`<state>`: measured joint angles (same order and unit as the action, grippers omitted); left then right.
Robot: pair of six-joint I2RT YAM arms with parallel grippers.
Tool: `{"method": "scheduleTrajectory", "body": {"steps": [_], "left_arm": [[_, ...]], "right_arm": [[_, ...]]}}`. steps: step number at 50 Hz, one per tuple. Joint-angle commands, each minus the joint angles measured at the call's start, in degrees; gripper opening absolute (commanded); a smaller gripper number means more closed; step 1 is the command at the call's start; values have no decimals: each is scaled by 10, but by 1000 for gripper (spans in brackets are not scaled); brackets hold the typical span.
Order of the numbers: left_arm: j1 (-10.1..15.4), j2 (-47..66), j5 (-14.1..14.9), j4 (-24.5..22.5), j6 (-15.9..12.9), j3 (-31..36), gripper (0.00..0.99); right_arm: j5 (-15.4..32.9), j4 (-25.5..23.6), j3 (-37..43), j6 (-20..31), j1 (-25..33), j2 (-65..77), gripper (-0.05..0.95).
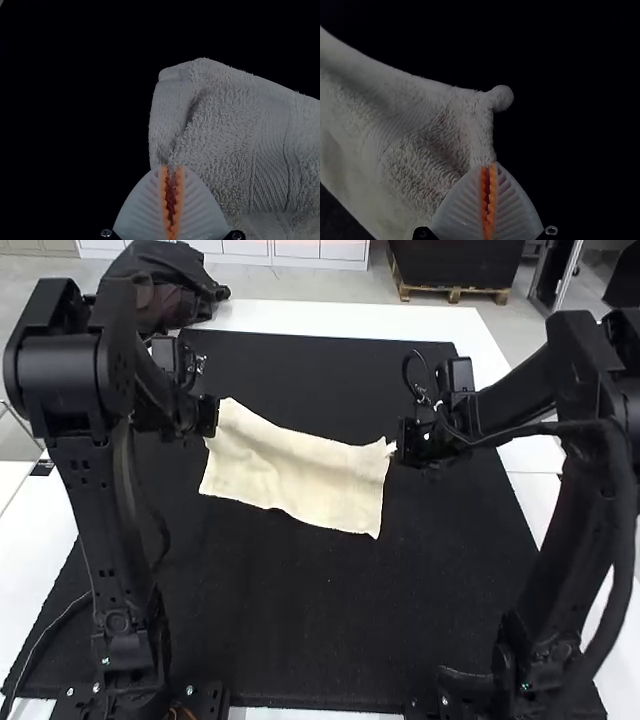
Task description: Fold the towel.
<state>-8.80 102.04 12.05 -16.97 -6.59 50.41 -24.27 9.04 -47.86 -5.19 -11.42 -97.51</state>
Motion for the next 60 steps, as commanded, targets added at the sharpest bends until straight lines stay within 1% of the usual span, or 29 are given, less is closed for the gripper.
{"method": "scheduleTrajectory", "body": {"steps": [1,21,49,60], "left_arm": [[-12,-26,-5,-6,3,-15,23],[-15,-51,-5,-34,2,-82,23],[-15,-55,-7,-46,2,-131,23],[-31,-55,-7,-88,-2,-164,23]], "right_arm": [[-12,-5,9,-5,-3,33,-25],[-16,-11,55,-5,-2,62,-25],[-17,-13,113,-3,-3,64,-25],[-17,-7,144,-3,-4,64,-25]]}}
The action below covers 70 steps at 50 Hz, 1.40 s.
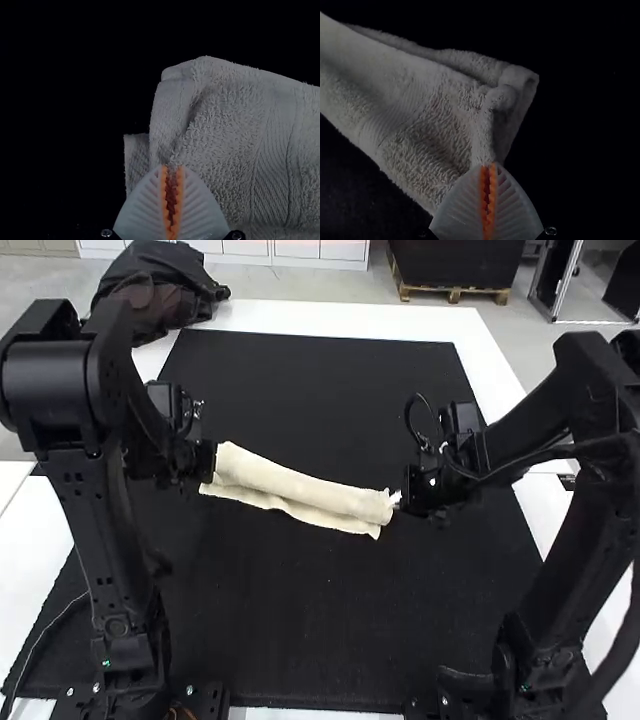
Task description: Fold the towel.
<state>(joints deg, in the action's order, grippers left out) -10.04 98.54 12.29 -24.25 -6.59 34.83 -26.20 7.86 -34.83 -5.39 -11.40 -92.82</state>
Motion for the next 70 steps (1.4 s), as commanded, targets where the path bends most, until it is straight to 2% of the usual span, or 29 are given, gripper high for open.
{"method": "scheduleTrajectory", "body": {"steps": [1,10,13,18,21,22,25,28,33,39,46,60,70], "left_arm": [[-20,-20,-10,-19,-4,-11,23],[-29,-17,-10,-71,-9,-39,25],[-29,-17,-10,-91,-9,-50,75],[-29,-17,-11,-113,-8,-62,290],[-29,-17,-12,-119,-8,-64,513],[-29,-17,-12,-120,-8,-64,615],[-29,-18,-13,-120,-7,-64,831],[-29,-18,-15,-120,-6,-64,951],[-34,-18,-19,-126,2,-64,964],[-46,-19,-19,-142,31,-64,964],[-62,-21,-18,-149,47,-60,964],[-64,-50,-18,-146,51,-57,964],[-63,-69,-17,-111,52,-37,964]], "right_arm": [[3,8,15,-1,-4,17,-25],[8,49,38,-3,-5,7,-8],[12,51,38,-4,-5,4,179],[22,52,36,-7,-5,4,480],[25,52,35,-7,-5,4,611],[25,52,34,-7,-5,4,651],[24,52,34,-8,-5,6,736],[23,51,32,-8,-5,8,825],[20,51,28,-8,-9,9,900],[23,53,21,-27,-20,11,898],[19,50,5,-33,-40,12,898],[26,62,-9,-34,-74,-3,898],[34,73,-21,-33,-73,-38,898]]}}
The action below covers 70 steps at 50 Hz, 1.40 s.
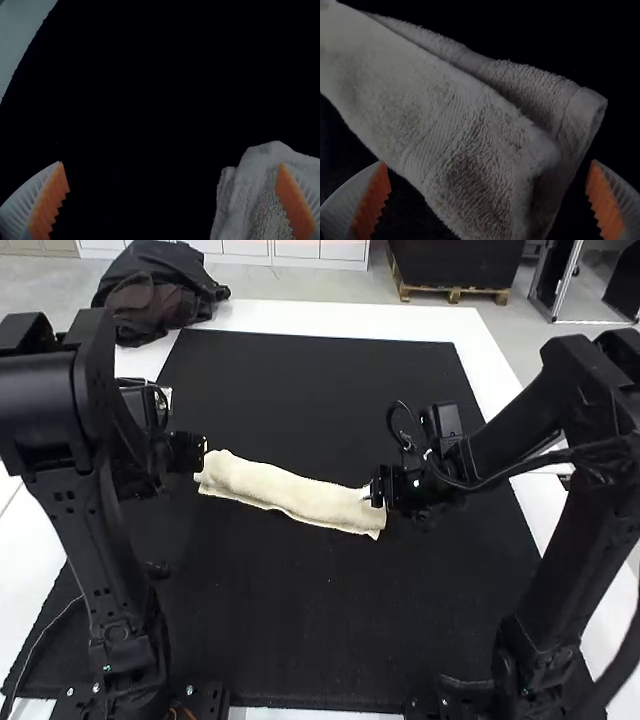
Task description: Fold the towel.
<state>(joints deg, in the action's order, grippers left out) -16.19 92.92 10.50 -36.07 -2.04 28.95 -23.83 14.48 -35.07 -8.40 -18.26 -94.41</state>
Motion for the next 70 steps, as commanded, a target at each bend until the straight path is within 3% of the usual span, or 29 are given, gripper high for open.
{"method": "scheduleTrajectory", "body": {"steps": [1,26,29,32,34,38,39,58,70], "left_arm": [[-1,-13,1,12,6,23,964],[-4,-46,2,42,7,31,964],[-4,-51,2,44,8,32,964],[-4,-57,3,47,13,34,964],[-4,-62,3,50,16,35,964],[-3,-69,3,54,20,37,964],[-3,-71,3,55,20,37,964],[-4,-74,4,68,21,47,964],[-4,-76,3,74,27,57,964]], "right_arm": [[13,8,-20,-3,-5,-25,897],[20,27,-50,5,-7,-91,895],[20,31,-50,7,-9,-100,836],[17,33,-50,10,-10,-111,715],[9,34,-49,17,-11,-118,577],[-24,34,-45,30,-11,-125,143],[-29,35,-44,33,-11,-125,-33],[-29,-8,-47,12,38,-27,-25],[-36,-89,-84,16,59,40,-26]]}}
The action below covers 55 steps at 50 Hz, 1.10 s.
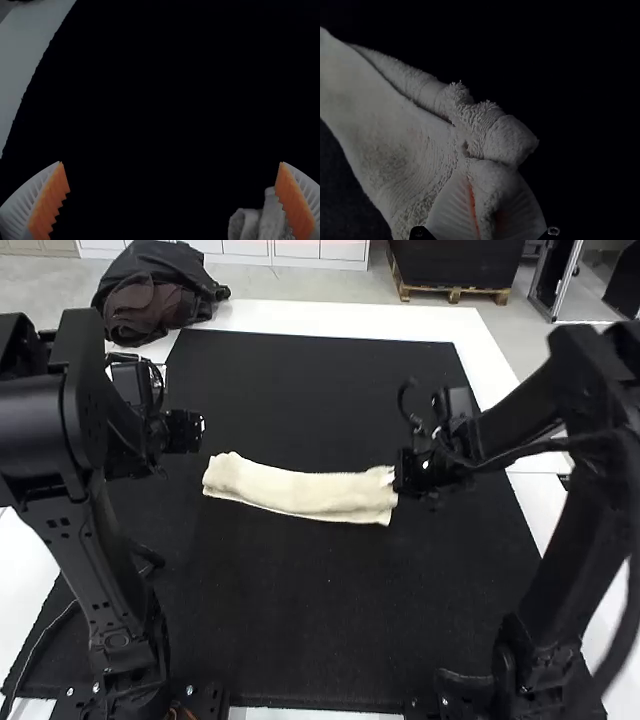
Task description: Fold the towel.
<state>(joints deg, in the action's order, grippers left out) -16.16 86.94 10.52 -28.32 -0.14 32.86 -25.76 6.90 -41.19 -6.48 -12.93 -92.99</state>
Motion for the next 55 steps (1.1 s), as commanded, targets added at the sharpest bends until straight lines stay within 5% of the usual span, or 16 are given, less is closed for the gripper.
{"method": "scheduleTrajectory", "body": {"steps": [1,26,55], "left_arm": [[-4,-17,3,-3,8,18,964],[-1,-48,-8,8,8,13,964],[-4,-93,-25,5,12,-21,964]], "right_arm": [[-17,-17,-25,-3,5,26,-26],[-27,-21,-76,-71,-103,5,-25],[-20,32,-180,-108,-216,-107,-26]]}}
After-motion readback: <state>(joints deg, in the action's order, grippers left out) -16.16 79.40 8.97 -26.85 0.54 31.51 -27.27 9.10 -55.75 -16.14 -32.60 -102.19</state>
